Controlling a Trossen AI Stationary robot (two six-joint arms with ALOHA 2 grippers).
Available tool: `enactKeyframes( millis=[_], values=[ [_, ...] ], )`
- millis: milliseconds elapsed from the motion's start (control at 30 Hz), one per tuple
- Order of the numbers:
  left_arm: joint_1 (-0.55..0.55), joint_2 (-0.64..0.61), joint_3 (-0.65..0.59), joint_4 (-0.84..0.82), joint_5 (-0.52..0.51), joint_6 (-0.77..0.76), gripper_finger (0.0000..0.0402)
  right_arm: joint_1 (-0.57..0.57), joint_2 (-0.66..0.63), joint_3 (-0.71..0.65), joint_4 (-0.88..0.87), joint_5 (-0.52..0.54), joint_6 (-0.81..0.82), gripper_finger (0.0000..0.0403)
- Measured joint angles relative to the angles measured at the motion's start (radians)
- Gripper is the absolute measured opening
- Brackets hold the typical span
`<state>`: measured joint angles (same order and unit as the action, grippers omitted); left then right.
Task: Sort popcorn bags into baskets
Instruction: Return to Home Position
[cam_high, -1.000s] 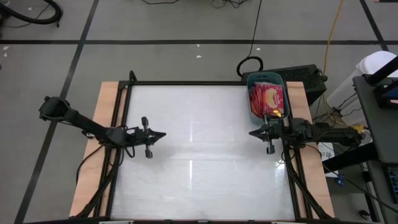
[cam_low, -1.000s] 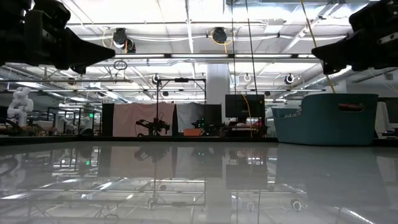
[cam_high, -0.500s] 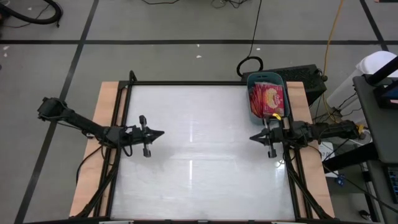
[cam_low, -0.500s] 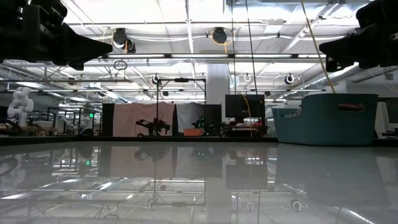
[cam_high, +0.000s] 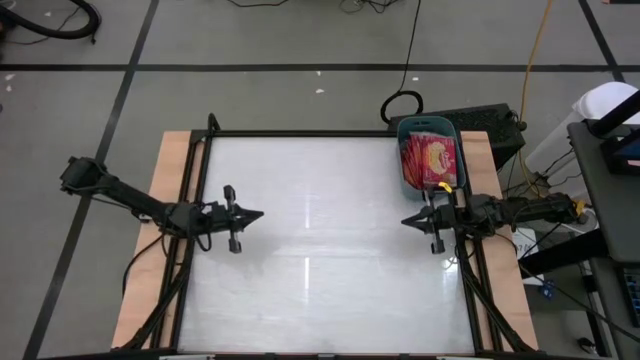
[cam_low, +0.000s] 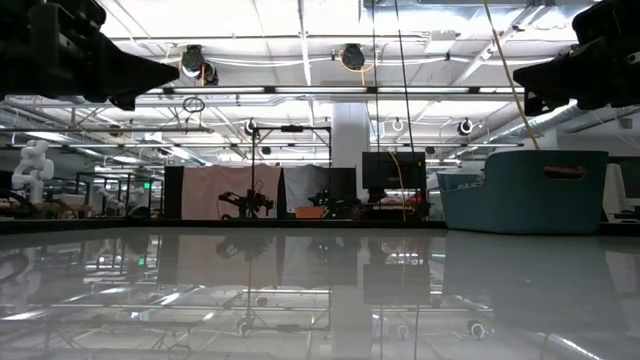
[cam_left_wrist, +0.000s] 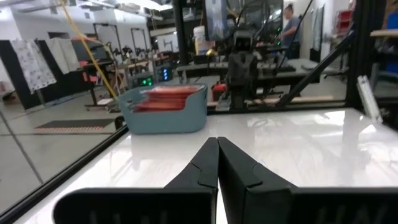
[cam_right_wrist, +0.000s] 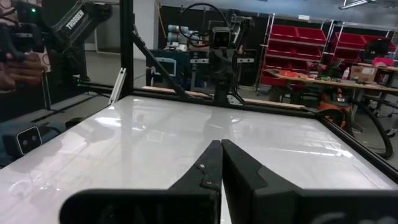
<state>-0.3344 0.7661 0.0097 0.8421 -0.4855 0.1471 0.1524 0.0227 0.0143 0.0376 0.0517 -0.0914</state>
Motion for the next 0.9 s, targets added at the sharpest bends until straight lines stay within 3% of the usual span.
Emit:
enactKeyframes(
  millis=[300,900],
  values=[
    [0.0,-0.147,0.0,-0.115,0.03,0.021,0.0003,0.0,0.0,0.0,0.001,0.0,0.0,0.0],
    [0.0,-0.581,0.0,-0.514,0.105,0.071,0.0005,0.0,0.0,0.0,0.003,0.0,0.0,0.0]
  ],
)
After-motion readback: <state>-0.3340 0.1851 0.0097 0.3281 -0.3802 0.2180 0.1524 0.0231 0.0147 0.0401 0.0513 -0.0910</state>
